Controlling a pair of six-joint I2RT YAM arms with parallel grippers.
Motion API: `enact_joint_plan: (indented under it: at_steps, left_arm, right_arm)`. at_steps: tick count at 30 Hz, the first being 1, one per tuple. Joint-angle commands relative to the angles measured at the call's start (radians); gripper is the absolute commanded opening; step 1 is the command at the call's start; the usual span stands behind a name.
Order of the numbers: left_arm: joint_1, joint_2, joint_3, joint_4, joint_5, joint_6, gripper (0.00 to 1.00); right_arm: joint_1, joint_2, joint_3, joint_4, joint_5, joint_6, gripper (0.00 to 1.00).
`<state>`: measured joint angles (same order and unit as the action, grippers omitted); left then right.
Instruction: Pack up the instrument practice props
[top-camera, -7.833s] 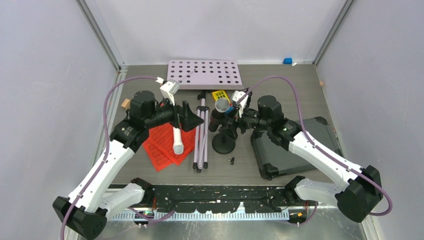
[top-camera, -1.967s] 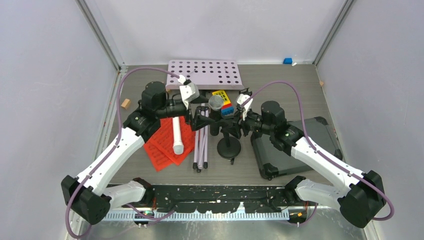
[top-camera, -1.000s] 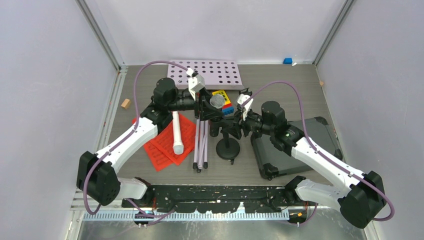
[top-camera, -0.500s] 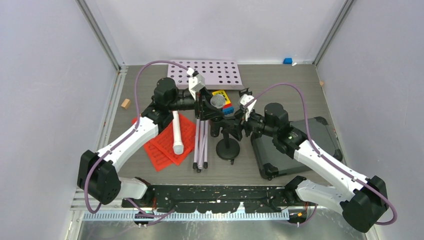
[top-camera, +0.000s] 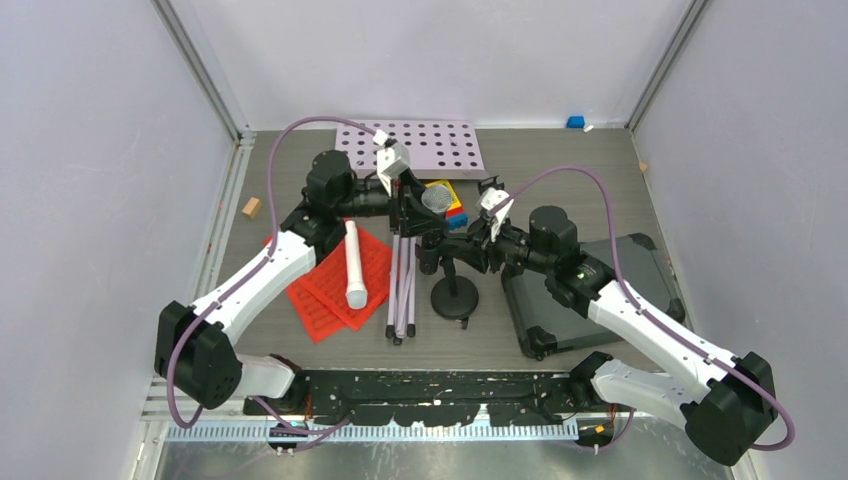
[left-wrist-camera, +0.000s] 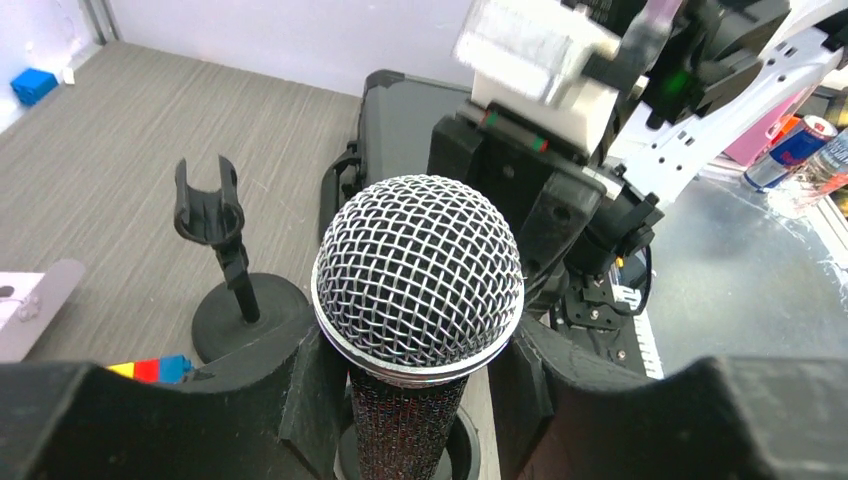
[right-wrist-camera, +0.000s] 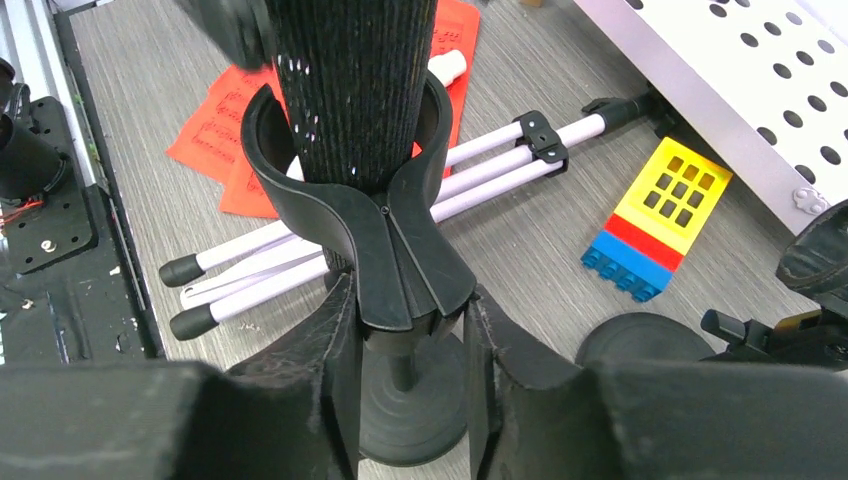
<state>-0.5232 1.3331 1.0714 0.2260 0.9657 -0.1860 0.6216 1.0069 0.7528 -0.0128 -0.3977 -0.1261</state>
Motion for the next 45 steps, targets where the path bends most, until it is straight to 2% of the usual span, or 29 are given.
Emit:
enact_joint_plan:
  at_steps: [1,5,9,14,18,20,24,29,35,41,45]
  left_arm:
    - [-0.006,-0.025,0.126,0.049,0.027,-0.057,0.0]
    - [-0.011,-0.037,0.24,0.006,0.034,-0.063,0.0]
    - [-0.011,-0.063,0.359,-0.191,0.026,0.048,0.0]
    - [-0.011,-0.137,0.418,-0.293,-0.03,0.144,0.0]
    - [-0.011,-0.198,0.471,-0.435,-0.157,0.269,0.0]
    - [-0.011,-0.232,0.477,-0.521,-0.302,0.31,0.0]
    - [-0.009,-0.304,0.381,-0.59,-0.714,0.31,0.0]
    - [-0.003,-0.332,0.279,-0.72,-1.037,0.31,0.0]
    - [0.029,-0.377,0.127,-0.703,-1.083,0.24,0.0]
    - [0.068,-0.374,0.031,-0.676,-1.187,0.173,0.0]
    - [0.129,-0.366,-0.038,-0.628,-1.156,0.128,0.0]
  right_arm:
    - [0.003,0.005,0.012,0.045,0.007,0.001,0.0]
    - [0.003,0.014,0.014,0.042,0.008,-0.001,0.0]
    - [0.003,0.015,0.011,0.042,0.013,-0.004,0.0]
    - [0.003,0.019,0.003,0.041,0.012,-0.004,0.0]
    - [0.003,0.016,-0.006,0.054,0.031,0.0,0.0]
    - [0.002,0.014,-0.013,0.078,0.066,0.009,0.0]
    - [0.003,0.026,-0.027,0.159,0.12,0.034,0.0]
    - [0.002,0.034,-0.041,0.271,0.165,0.051,0.0]
    - [0.003,0.078,0.003,0.369,0.156,0.078,0.0]
    - [0.002,0.114,0.009,0.464,0.176,0.104,0.0]
    - [0.004,0.113,-0.035,0.487,0.183,0.116,0.0]
